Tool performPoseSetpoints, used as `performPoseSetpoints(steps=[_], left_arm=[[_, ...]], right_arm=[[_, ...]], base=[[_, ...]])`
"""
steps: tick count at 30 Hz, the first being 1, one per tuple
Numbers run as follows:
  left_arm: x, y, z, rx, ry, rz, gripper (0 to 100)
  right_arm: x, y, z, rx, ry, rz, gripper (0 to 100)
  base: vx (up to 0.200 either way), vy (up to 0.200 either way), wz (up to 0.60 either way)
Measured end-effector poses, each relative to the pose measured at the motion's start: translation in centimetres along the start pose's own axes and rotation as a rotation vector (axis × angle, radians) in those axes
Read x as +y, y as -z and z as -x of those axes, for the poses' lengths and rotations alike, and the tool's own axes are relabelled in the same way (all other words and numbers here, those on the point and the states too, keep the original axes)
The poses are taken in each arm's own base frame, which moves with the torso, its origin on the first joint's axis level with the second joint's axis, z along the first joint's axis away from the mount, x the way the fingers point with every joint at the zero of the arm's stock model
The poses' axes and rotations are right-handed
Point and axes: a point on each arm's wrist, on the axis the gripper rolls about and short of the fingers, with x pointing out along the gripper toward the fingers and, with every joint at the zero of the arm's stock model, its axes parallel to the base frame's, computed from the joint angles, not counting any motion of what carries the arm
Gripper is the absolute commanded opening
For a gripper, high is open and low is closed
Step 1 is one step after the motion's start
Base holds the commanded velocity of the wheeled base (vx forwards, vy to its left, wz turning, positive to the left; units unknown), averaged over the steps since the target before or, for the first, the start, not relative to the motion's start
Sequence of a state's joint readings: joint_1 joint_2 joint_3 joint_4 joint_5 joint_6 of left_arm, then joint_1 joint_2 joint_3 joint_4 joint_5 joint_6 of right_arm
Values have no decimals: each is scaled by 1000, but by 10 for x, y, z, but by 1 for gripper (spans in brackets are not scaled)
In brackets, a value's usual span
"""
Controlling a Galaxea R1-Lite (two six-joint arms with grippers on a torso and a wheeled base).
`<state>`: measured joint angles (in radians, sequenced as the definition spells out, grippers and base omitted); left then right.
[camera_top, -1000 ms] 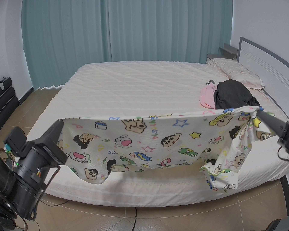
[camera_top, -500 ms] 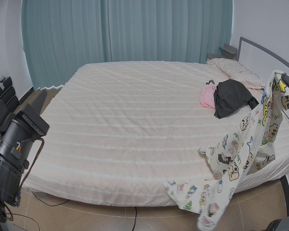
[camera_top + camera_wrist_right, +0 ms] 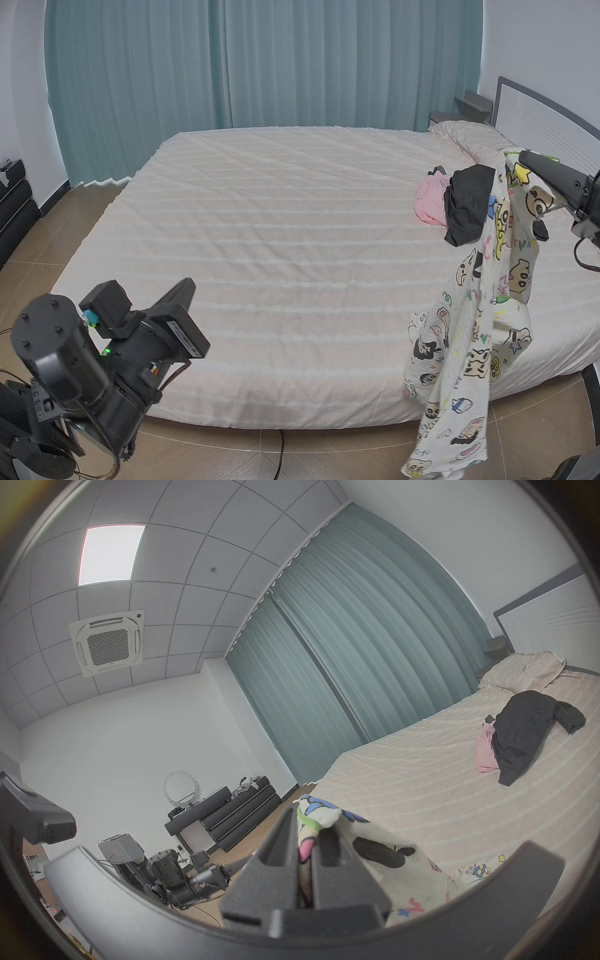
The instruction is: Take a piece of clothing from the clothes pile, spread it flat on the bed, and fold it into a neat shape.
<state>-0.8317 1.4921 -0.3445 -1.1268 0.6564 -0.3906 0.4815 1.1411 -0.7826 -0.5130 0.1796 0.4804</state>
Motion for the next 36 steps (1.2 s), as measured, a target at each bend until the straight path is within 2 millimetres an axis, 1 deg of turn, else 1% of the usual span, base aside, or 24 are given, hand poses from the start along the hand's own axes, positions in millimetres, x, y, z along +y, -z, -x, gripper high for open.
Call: performPoseSetpoints(steps=[4,8,13,16,21,25,26,30,32,36], left_arm=[[-1,18,-3,72,16,-12,0],[-4,34,-1,144,61,-10,0],[-7,49,4,255,174,-21,0],[-7,57,2,301,199,-31,0],[-1,63,-6,386,283,-24,0],[11,61,-21,438,339,4,0],[14,60,-25,444,344,13,100],[23,59,-44,464,361,35,100],[26,61,-52,485,378,42,100],[26,70,-62,536,427,52,100]], right_arm=[[-2,1,-14,18,9,-3,0],[-6,5,-29,44,17,-7,0],[-7,8,-44,43,5,-9,0],[-7,11,-50,47,0,-10,0],[-8,15,-55,63,-2,-14,0],[-7,18,-56,73,-7,-15,0],[-7,18,-56,75,-9,-16,0],[-4,19,-55,83,-23,-17,0],[-2,20,-55,87,-31,-18,0],[2,22,-54,95,-47,-20,0]], base=[[0,0,0],[0,0,0],[0,0,0],[0,0,0],[0,0,0],[0,0,0],[0,0,0],[0,0,0],[0,0,0],[0,0,0]])
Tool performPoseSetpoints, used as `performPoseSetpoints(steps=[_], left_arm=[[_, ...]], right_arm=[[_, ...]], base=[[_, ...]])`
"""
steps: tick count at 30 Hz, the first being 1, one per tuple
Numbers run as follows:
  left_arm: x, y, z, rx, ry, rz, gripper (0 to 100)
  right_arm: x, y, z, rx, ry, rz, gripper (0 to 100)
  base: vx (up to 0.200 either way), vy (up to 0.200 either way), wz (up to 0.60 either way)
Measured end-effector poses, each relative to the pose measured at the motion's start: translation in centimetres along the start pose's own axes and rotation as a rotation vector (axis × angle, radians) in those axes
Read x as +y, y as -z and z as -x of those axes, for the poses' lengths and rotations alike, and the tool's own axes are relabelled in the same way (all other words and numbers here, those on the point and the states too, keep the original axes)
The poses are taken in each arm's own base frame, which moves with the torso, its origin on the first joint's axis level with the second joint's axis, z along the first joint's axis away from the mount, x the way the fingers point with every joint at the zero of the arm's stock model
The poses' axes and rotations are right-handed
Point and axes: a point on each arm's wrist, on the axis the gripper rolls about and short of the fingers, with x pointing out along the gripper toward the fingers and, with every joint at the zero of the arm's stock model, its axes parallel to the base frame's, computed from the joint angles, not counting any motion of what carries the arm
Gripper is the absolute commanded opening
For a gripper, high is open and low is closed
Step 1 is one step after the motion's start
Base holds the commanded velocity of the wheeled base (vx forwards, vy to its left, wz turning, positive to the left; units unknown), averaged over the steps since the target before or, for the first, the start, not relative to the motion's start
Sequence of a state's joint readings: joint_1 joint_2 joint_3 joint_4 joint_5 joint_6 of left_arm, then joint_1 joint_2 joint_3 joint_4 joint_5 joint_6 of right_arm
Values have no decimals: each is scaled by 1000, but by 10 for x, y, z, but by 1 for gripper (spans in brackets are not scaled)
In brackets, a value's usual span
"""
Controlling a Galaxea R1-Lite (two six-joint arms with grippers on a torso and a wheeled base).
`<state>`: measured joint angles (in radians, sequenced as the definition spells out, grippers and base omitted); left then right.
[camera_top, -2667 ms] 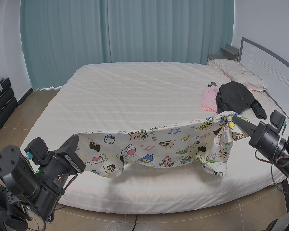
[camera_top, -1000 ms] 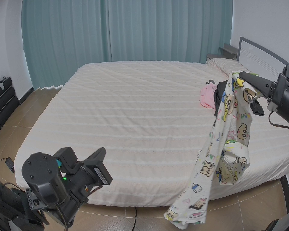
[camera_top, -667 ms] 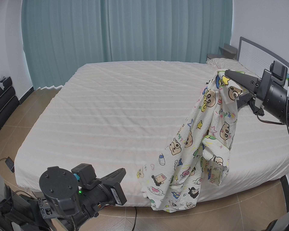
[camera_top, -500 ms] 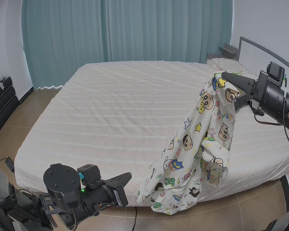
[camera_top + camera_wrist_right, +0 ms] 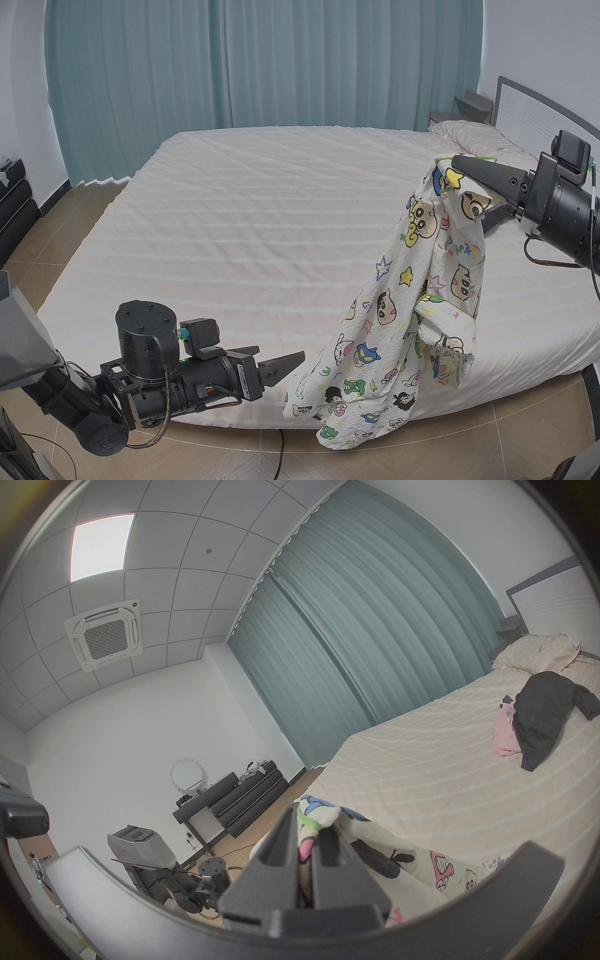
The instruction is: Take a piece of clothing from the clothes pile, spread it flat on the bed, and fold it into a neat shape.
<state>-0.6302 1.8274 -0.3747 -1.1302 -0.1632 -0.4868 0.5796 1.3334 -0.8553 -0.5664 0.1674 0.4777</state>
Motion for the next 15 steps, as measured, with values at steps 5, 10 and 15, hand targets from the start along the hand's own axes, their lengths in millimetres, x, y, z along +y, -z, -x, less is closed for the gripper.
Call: performPoseSetpoints(steps=[5,10,15], left_arm=[[3,7,-10,62,48,7,100],[4,12,-18,110,96,11,100],[4,14,-33,127,123,7,100]], right_arm=[[3,1,0,5,-12,-1,0],[3,2,0,9,-15,-2,0],[5,3,-2,14,-23,-4,0]], base=[[0,0,0],[0,0,0],[0,0,0]])
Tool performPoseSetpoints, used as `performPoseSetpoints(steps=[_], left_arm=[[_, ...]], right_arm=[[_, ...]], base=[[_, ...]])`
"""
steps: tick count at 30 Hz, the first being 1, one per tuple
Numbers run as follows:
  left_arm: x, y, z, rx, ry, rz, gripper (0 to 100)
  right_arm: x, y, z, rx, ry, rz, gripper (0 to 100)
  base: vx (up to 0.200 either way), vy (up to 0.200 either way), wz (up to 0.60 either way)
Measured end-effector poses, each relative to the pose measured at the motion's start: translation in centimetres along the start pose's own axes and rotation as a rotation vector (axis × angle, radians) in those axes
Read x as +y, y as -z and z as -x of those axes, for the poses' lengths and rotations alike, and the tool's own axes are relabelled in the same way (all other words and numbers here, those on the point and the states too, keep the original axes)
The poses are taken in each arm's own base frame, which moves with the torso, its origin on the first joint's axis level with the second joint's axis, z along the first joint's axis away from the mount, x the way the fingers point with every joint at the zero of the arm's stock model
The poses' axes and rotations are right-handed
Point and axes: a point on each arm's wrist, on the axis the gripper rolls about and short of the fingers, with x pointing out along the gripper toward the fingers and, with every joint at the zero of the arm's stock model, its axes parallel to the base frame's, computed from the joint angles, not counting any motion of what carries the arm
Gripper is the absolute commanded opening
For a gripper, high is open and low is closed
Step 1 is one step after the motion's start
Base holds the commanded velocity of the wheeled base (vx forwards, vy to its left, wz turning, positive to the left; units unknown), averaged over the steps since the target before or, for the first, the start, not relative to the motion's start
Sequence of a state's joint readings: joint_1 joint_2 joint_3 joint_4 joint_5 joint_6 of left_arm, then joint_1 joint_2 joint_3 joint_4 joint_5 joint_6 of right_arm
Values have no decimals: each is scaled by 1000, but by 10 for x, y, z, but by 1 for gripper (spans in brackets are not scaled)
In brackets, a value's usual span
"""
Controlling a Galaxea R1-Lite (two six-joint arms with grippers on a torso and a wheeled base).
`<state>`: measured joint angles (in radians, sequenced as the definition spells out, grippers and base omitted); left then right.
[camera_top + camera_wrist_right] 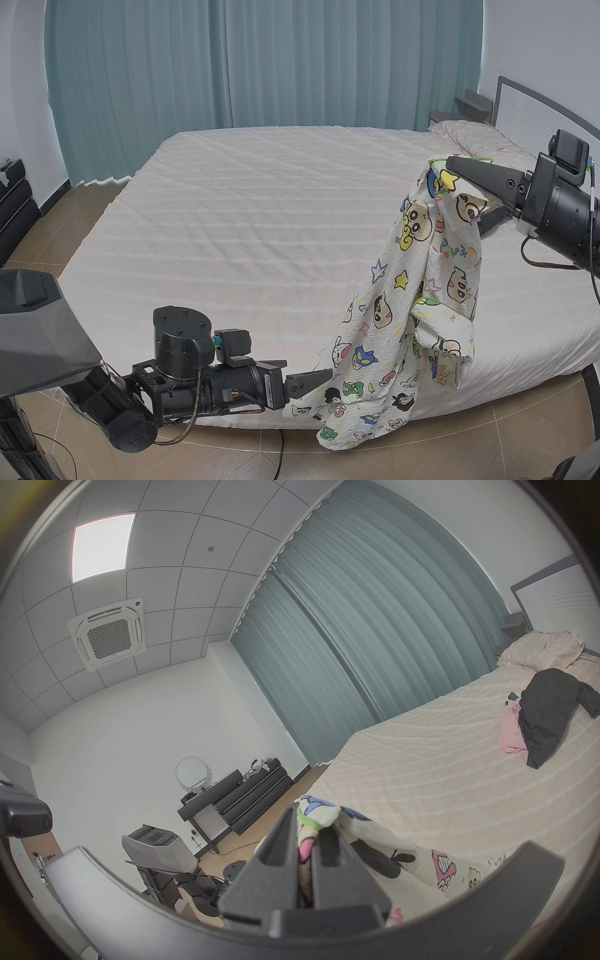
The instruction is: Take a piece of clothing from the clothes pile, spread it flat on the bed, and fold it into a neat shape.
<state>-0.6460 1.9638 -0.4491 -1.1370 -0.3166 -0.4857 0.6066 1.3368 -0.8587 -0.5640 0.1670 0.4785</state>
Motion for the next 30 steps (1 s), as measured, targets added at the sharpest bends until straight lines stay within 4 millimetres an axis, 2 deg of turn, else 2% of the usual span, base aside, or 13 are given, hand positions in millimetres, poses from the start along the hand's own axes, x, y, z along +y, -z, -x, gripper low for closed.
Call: performPoseSetpoints(steps=[16,17,24,30], left_arm=[[4,0,-38,-60,35,-32,100],[5,0,-40,-61,34,-32,0],[8,5,-43,-45,26,-6,0],[13,2,-32,-61,-5,24,0]], right_arm=[[24,2,-13,8,-78,-5,0],[25,2,-14,6,-79,-5,0],[24,2,-18,-1,-69,-5,0],[16,0,-18,-12,-26,-3,0]], base=[[0,0,0],[0,0,0],[0,0,0],[0,0,0]])
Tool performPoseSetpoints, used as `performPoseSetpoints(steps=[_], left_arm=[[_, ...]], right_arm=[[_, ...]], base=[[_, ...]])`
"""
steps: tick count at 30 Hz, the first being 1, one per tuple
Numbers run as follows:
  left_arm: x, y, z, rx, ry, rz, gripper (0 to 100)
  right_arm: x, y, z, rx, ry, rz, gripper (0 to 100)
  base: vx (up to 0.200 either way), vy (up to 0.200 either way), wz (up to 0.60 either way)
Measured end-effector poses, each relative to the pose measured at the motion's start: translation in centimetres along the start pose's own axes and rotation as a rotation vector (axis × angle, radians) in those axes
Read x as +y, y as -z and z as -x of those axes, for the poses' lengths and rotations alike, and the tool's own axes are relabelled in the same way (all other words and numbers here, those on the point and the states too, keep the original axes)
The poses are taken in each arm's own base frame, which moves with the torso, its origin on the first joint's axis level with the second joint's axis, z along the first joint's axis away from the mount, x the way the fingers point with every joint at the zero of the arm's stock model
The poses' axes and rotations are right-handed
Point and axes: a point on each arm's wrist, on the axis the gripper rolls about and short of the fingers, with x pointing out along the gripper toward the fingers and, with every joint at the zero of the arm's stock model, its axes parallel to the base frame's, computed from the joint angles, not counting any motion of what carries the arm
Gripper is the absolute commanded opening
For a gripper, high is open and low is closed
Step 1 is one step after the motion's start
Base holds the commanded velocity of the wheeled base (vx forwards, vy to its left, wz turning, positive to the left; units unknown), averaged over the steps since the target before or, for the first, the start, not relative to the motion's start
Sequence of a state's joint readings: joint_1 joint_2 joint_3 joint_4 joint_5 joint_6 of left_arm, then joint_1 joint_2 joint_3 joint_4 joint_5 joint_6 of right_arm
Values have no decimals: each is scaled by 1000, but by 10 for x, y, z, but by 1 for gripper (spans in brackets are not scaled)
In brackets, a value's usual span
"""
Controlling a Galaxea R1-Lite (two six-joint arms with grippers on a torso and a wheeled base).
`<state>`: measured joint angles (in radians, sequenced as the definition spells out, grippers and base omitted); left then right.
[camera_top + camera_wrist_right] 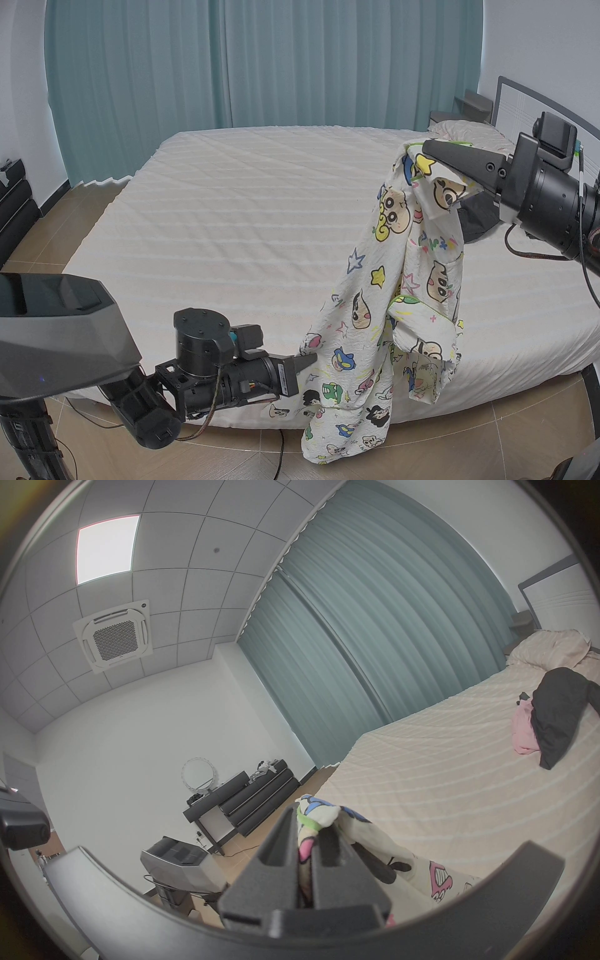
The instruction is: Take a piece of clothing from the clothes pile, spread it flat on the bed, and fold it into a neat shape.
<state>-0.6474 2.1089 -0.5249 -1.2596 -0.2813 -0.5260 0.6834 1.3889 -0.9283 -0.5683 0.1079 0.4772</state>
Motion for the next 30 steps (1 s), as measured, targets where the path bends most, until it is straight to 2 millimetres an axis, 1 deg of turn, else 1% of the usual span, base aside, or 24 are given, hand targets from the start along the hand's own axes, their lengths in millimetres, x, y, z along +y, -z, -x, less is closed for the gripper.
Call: performPoseSetpoints(steps=[5,9,13,17,22,27,30], left_arm=[[4,-20,14,-119,-93,13,0],[2,-39,20,-228,-159,14,0],[-7,-59,29,-328,-171,6,0],[-14,-76,35,-423,-226,8,0],[-22,-98,40,-470,-308,16,0],[-28,-123,46,-571,-469,11,0],[-31,-133,48,-615,-551,-21,0]], right_arm=[[-13,-4,1,-16,54,5,0],[-21,-6,1,-25,86,9,0],[-30,-7,-1,-31,125,15,0],[-39,-8,-4,-46,173,24,0],[-48,-15,-9,-84,239,45,0],[-53,-22,-18,-129,307,79,0],[-58,-20,-23,-131,341,103,0]], base=[[0,0,0],[0,0,0],[0,0,0],[0,0,0],[0,0,0],[0,0,0],[0,0,0]])
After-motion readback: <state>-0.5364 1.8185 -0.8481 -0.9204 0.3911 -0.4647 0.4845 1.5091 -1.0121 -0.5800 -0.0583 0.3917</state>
